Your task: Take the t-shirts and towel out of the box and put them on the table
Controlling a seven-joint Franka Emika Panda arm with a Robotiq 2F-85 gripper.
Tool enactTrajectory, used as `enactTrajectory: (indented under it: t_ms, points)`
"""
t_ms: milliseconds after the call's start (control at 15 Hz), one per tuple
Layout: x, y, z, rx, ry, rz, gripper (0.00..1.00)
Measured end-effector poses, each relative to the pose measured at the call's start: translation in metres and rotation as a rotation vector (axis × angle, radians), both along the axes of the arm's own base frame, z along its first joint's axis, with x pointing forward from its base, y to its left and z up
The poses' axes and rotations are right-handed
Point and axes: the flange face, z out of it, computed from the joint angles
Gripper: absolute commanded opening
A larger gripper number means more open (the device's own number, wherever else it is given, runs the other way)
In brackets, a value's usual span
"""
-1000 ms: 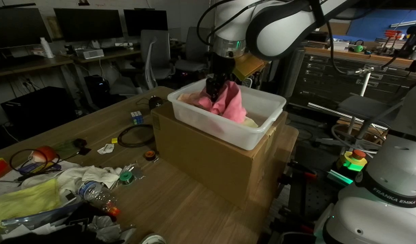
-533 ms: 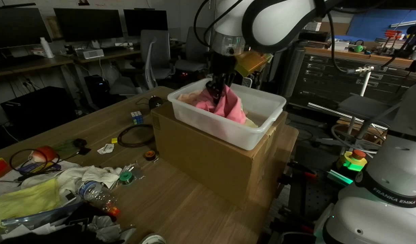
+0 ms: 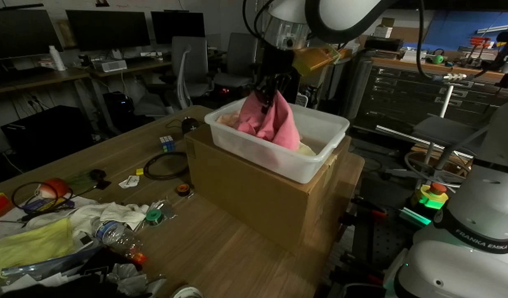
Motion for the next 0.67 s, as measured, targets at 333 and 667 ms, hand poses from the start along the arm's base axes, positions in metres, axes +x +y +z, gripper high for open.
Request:
enactTrajectory:
  t_ms: [333,667]
  points:
    - [-0.027,0.005,0.079,0.003,-0.172,-0.029,0.06]
    - [-0.073,0.024,0.161,0.005,-0.371,-0.043,0.05]
